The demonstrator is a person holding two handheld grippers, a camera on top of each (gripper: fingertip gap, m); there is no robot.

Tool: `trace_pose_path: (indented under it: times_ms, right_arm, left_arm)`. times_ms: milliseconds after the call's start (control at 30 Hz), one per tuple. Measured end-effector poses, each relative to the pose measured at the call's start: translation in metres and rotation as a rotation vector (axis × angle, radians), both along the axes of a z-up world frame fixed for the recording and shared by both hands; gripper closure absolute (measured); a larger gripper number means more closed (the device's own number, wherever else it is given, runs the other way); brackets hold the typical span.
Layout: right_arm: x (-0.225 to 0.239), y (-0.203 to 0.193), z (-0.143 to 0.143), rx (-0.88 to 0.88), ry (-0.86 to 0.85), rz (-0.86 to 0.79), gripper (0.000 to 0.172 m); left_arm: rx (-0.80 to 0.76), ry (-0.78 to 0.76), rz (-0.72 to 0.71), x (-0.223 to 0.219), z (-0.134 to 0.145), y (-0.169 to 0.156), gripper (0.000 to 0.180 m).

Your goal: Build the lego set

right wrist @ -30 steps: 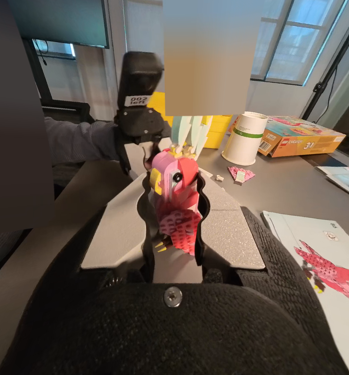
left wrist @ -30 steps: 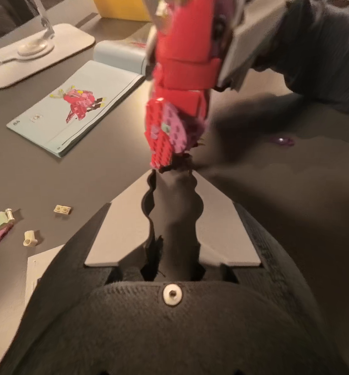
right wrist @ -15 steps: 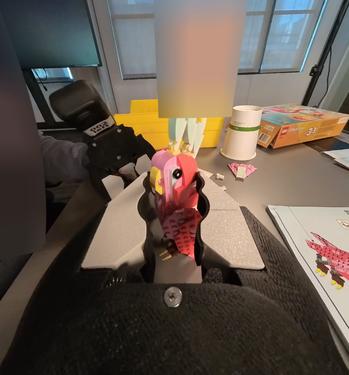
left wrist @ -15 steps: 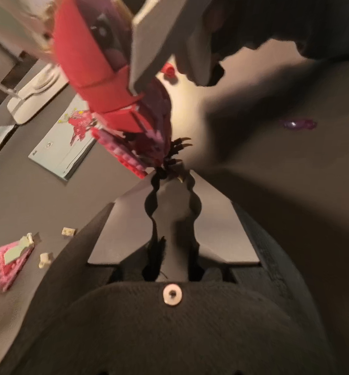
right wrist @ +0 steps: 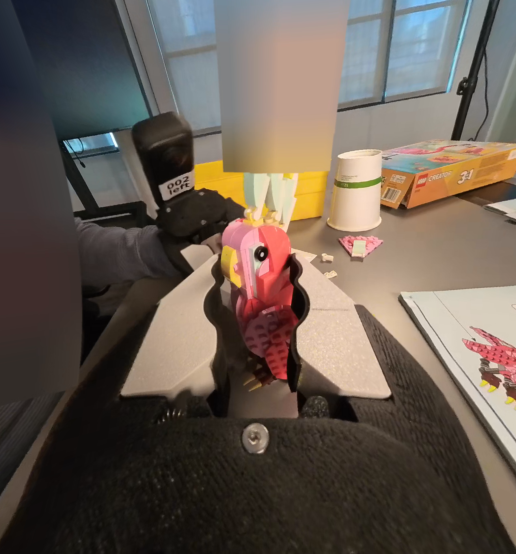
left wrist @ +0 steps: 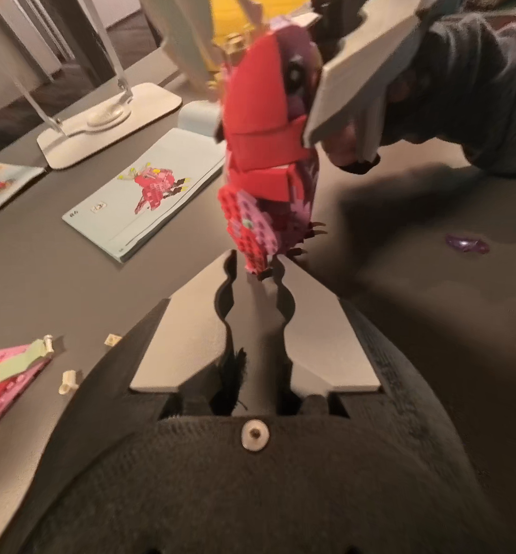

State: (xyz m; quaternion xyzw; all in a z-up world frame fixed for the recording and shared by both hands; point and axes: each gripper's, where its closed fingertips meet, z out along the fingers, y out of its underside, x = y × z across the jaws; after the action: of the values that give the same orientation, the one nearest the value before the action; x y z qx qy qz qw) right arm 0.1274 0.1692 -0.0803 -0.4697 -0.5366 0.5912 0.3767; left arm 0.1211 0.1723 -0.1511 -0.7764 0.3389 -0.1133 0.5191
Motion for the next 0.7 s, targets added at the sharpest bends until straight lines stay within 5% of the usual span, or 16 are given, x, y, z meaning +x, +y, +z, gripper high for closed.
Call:
trace_pose_path:
  times_ms: [700]
  right_arm:
    - [-0.0001, 0.0036, -0.0005, -0.064, -0.026, -0.004, 0.129]
  left_arm:
    - [0.125, 0.159, 0.082, -0.0071, 0.0019, 0.0045, 0.17]
